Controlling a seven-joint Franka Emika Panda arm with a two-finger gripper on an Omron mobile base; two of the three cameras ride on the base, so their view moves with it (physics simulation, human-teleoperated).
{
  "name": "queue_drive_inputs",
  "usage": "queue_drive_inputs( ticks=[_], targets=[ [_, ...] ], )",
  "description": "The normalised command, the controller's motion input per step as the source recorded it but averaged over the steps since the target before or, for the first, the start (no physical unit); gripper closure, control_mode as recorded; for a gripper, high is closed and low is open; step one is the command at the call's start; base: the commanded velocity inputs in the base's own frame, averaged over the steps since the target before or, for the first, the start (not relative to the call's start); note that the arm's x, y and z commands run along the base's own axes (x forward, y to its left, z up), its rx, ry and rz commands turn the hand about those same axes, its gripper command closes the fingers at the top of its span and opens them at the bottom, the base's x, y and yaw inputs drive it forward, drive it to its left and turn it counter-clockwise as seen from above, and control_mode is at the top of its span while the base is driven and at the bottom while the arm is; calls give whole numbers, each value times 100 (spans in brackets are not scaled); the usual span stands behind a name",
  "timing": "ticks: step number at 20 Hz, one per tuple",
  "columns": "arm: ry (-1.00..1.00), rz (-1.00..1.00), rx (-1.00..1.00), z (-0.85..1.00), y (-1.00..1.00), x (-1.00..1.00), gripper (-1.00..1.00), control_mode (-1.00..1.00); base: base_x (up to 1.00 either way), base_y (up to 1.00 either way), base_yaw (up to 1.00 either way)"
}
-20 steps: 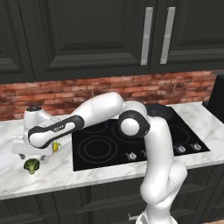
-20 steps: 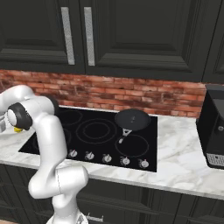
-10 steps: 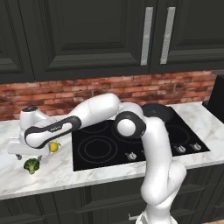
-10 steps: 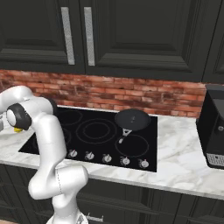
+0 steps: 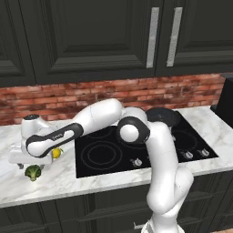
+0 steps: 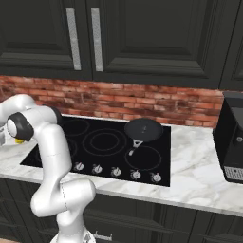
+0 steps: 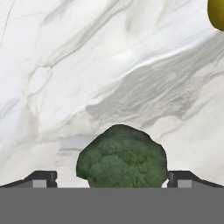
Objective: Put the lemon and broccoli in the pan. Then turn on the rear right burner and set the heat to medium.
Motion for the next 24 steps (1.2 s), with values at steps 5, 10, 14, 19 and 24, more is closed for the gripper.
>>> queue_drive_inputs(
  ticks=[5, 10, 14, 19, 24],
  targets=[
    [0, 0, 0, -26, -1, 0, -100, -100, 0, 0, 0],
    [0, 0, 0, -27, 0, 0, -100, -100, 0, 0, 0],
    [1, 0, 0, -30, 0, 0, -100, -100, 0, 0, 0],
    [2, 0, 0, -25, 0, -4, -100, -100, 0, 0, 0],
    [1, 0, 0, -13, 0, -24, -100, -100, 0, 0, 0]
  ],
)
